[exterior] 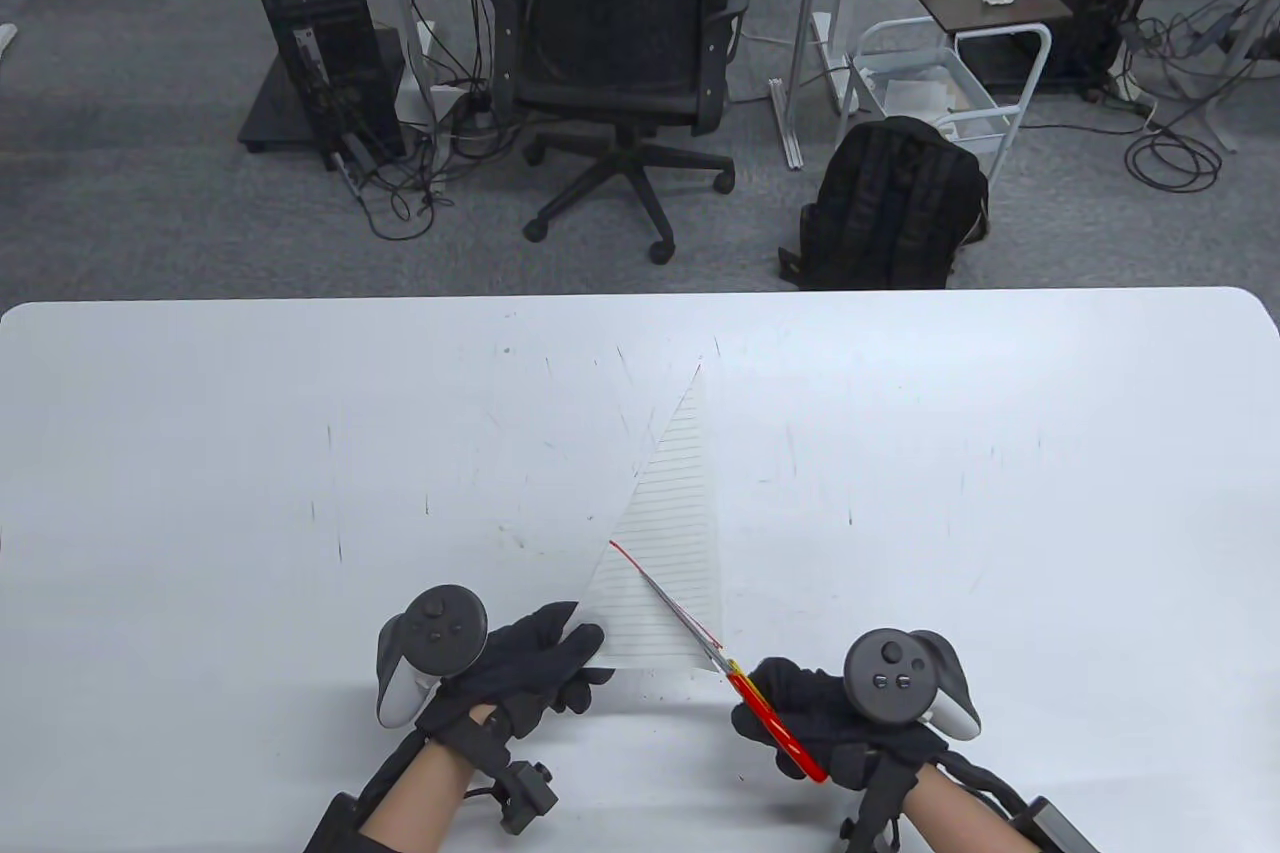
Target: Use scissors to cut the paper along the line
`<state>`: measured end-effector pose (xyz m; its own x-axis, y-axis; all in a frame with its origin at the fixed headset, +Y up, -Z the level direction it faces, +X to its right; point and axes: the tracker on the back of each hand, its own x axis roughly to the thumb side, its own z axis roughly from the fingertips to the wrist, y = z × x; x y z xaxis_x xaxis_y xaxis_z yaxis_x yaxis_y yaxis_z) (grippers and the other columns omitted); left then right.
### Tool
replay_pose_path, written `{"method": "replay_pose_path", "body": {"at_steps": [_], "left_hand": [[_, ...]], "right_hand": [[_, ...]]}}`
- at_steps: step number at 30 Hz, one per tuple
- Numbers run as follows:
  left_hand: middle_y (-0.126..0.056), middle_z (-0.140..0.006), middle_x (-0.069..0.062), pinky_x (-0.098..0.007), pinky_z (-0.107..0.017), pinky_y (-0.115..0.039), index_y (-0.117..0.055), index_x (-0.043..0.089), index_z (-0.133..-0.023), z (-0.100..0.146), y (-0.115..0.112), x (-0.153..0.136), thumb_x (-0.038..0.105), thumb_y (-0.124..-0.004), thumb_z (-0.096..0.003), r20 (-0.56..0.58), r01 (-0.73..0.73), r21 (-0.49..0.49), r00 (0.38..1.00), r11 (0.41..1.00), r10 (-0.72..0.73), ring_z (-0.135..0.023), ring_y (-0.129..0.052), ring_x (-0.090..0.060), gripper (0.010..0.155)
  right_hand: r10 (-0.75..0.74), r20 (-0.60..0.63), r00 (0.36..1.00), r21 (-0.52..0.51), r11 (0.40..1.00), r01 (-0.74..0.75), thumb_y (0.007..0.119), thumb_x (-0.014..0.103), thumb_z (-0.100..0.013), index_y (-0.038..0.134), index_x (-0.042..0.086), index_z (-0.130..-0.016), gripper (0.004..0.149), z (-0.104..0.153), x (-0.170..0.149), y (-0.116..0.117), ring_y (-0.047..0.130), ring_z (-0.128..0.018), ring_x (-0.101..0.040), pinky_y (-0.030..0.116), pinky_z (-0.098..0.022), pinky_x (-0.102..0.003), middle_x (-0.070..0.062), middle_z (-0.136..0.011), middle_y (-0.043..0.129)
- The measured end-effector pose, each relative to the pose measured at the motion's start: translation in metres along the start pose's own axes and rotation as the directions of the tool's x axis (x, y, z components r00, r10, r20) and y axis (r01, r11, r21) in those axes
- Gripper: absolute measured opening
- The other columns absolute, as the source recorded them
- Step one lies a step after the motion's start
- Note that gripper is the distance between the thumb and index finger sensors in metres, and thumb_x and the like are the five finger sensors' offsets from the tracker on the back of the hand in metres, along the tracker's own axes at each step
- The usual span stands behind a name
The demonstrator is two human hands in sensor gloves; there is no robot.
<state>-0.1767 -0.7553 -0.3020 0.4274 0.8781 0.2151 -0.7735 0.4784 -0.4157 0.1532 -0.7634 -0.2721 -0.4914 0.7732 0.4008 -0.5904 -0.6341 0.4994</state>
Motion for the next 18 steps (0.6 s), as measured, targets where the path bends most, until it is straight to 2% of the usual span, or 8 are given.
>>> {"method": "replay_pose_path", "body": {"at_steps": [10, 18], "left_hand": [[-0.098, -0.063, 0.009, -0.019, -0.034, -0.087, -0.074, 0.027, -0.091, 0.000, -0.002, 0.001, 0.044, -0.064, -0.0603, 0.005, -0.023, -0.030, 1.000, 0.999, 0.023, -0.043, -0.099, -0.002, 0.037], [-0.099, -0.062, 0.008, -0.019, -0.033, -0.087, -0.076, 0.025, -0.090, -0.003, -0.012, 0.003, 0.044, -0.065, -0.0599, 0.028, -0.045, -0.125, 0.998, 0.991, 0.049, -0.041, -0.100, -0.004, 0.037]], "right_hand": [[-0.025, 0.016, 1.000, 0.023, 0.999, 0.025, 0.055, 0.062, -0.057, 0.055, 0.002, -0.090, 0.068, 0.000, 0.000, 0.001, 0.090, -0.034, -0.006, 0.072, -0.030, -0.033, -0.014, -0.069, 0.082], [-0.037, 0.027, 0.999, 0.068, 0.997, 0.035, 0.050, 0.063, -0.058, 0.049, 0.000, -0.094, 0.073, 0.000, 0.001, 0.004, 0.090, -0.042, -0.011, 0.072, -0.036, -0.037, -0.018, -0.076, 0.078]]}}
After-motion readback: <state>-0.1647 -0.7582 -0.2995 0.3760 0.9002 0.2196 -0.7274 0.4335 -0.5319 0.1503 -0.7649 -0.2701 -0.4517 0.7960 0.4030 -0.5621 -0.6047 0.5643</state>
